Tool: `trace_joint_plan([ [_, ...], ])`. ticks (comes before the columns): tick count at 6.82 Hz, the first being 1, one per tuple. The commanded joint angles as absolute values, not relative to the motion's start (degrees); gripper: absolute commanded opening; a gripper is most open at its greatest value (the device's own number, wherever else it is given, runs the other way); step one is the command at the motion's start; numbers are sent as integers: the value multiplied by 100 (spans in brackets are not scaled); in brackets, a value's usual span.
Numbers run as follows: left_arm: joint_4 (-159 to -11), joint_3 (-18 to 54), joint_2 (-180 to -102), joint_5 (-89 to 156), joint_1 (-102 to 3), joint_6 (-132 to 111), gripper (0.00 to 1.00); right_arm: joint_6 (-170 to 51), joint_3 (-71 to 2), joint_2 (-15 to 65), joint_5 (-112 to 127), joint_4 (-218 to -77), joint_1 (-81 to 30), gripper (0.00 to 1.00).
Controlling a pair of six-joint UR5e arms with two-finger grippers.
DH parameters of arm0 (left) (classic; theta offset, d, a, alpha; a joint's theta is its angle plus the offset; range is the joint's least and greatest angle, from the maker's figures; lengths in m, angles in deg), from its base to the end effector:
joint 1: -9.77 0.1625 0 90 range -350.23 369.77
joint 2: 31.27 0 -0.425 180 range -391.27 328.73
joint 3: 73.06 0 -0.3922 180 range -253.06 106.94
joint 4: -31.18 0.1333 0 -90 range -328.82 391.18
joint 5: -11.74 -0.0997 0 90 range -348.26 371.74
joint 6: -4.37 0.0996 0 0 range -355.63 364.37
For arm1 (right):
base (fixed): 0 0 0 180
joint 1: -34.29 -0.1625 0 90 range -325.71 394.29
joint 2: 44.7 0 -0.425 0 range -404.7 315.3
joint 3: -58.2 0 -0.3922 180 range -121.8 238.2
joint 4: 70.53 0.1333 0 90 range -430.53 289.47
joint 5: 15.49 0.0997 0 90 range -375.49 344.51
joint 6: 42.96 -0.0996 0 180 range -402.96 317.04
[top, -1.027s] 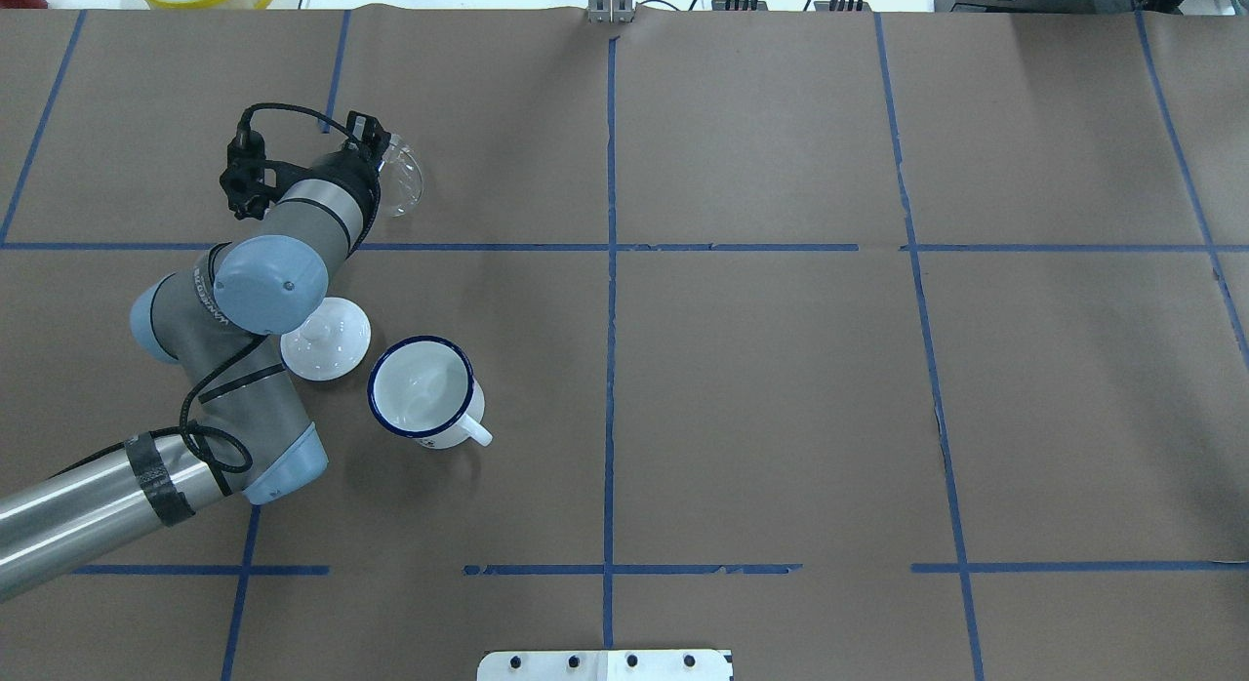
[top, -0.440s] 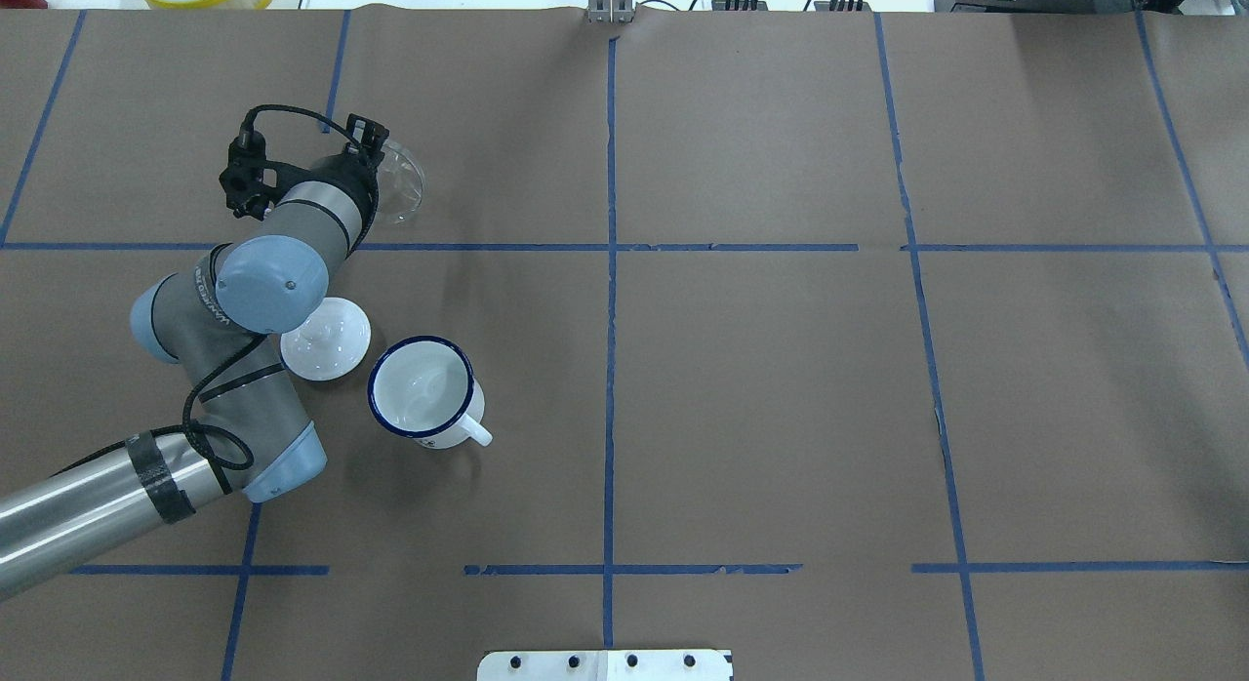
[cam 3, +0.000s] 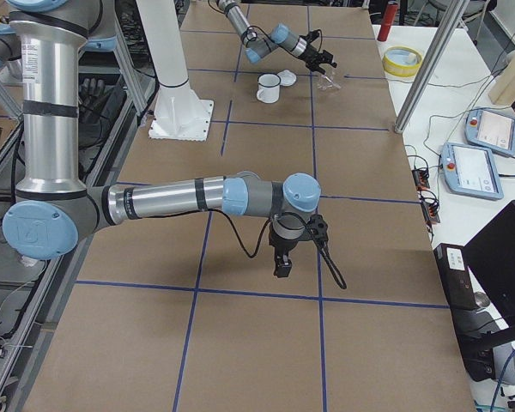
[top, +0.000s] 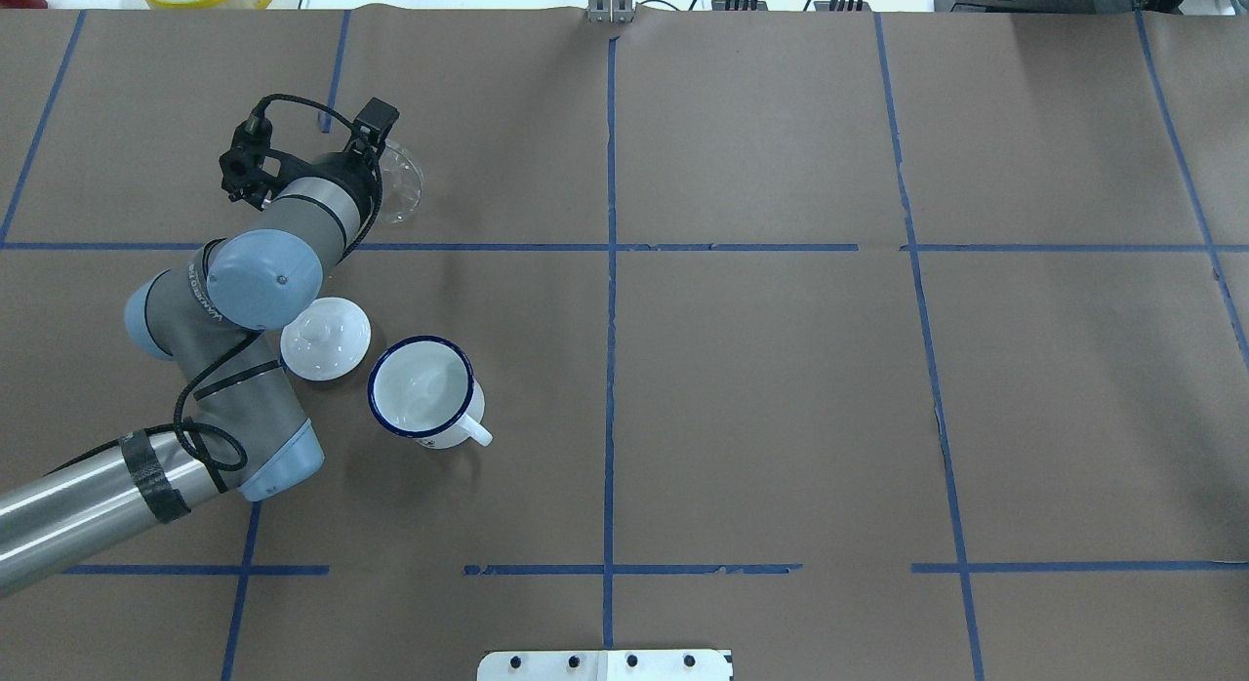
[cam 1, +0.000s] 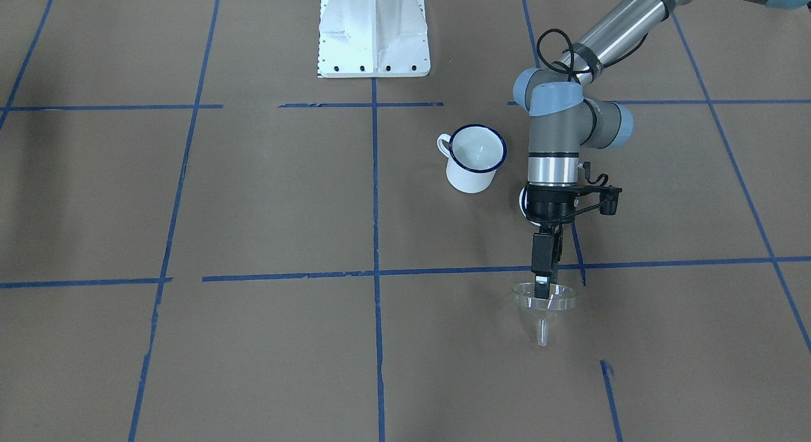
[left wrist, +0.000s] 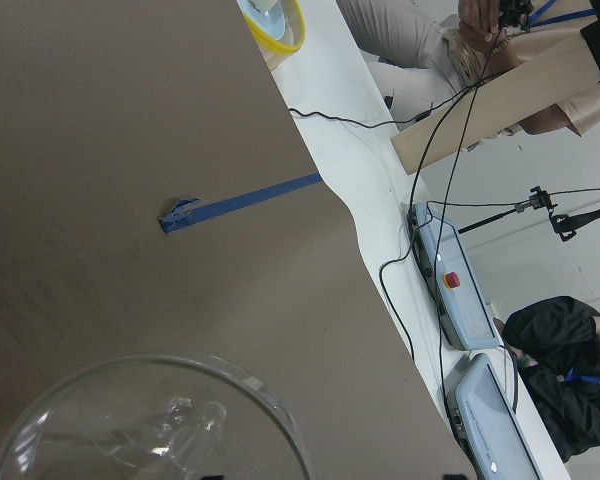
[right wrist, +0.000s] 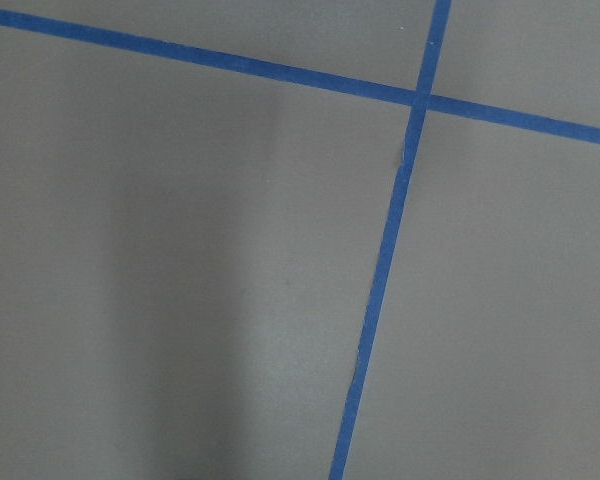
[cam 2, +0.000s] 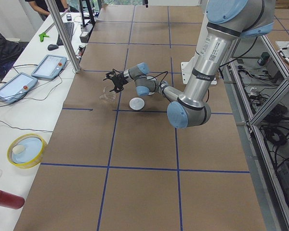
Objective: Remove funnel from cup
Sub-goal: 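Lower the glass funnel onto the table and open the left gripper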
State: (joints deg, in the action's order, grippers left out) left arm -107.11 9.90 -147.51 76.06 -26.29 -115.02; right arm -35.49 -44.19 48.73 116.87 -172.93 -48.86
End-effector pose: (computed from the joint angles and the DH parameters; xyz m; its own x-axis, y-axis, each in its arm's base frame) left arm 0.4453 -0.5426 0.3570 -0.1495 -0.4382 -0.8863 0.8961 0.3189 -0.3088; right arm 0.0112 -0.4617 0.6051 0.7167 -0.1764 0.6747 0.2141 0.9764 0.0279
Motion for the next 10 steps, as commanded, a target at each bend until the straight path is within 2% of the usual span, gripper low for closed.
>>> trace_joint_plan([
  [1, -10237, 1856, -14353, 8744, -2697, -10641, 100, -3549, -4419, 4873, 11687, -17293, -4885, 100],
  [3, -9244, 2606, -14211, 10175, -3091, -9815, 100, -3549, -4419, 4873, 11687, -17293, -4885, 100],
  [5, -8916, 3274, -13475, 11345, -3311, -8246, 100, -3549, -4419, 4873, 11687, -17293, -4885, 100],
  [7, -8897, 3329, -13096, 12411, -3672, -7118, 100, -3549, -4419, 4873, 11687, -17293, -4885, 100],
  [10, -7644, 3321, -13259, 12372, -3533, -6315, 100, -3549, -4419, 4873, 11687, -17293, -4885, 100],
])
